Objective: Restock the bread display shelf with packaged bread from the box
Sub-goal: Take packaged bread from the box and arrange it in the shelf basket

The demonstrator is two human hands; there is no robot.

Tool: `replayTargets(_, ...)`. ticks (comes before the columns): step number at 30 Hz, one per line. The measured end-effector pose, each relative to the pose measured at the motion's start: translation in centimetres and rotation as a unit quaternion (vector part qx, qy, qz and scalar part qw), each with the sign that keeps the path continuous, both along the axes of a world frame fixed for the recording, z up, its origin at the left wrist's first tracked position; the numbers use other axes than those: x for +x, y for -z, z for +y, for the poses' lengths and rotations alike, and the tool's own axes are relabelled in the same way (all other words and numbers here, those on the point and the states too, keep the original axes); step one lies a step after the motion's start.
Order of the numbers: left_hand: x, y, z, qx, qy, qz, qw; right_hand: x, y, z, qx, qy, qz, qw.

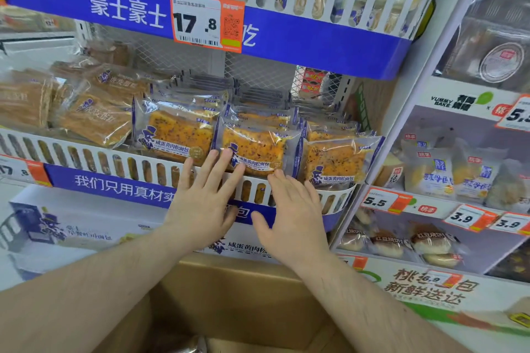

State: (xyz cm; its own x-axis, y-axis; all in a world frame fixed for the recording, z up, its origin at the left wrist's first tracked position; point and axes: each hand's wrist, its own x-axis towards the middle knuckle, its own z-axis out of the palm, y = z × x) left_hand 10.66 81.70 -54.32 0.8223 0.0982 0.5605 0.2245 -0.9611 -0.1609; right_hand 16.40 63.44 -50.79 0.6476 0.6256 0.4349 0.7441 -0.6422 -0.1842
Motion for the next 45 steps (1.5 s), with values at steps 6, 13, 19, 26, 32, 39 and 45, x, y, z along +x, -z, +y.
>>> replayTargets(6,-0.4,-2.3,-0.1,-0.022,0.029,-0.066,0.997,0.3,-1.4,-0.6,0.124,-0.025,-0.130,0.983)
replayTargets(13,3.2,-7.9,0.8,-0.025,0.021,-0.038,0.999,3.2,-4.7,1.8,0.009,0.029,-0.196,0.980)
replayTargets(19,3.4,-7.7,1.0,-0.033,0.018,-0.015,0.999,4.0,-4.0,2.5,-0.044,0.038,-0.207,0.977)
replayTargets(26,2.4,-8.4,-1.9,-0.030,0.052,-0.052,0.997,3.8,-4.1,-1.5,0.154,0.078,-0.127,0.977)
replayTargets(32,4.9,-10.5,-6.4,-0.021,0.095,0.004,0.995,6.4,-5.6,-4.8,0.120,0.205,0.024,0.971)
replayTargets(39,9.1,-13.8,-8.9,0.010,0.079,0.122,0.989,8.6,-6.3,-6.1,-0.015,0.173,0.071,0.982)
replayTargets(45,7.8,-13.8,-9.4,-0.020,0.086,0.100,0.991,7.6,-6.5,-6.4,-0.028,0.194,0.055,0.979)
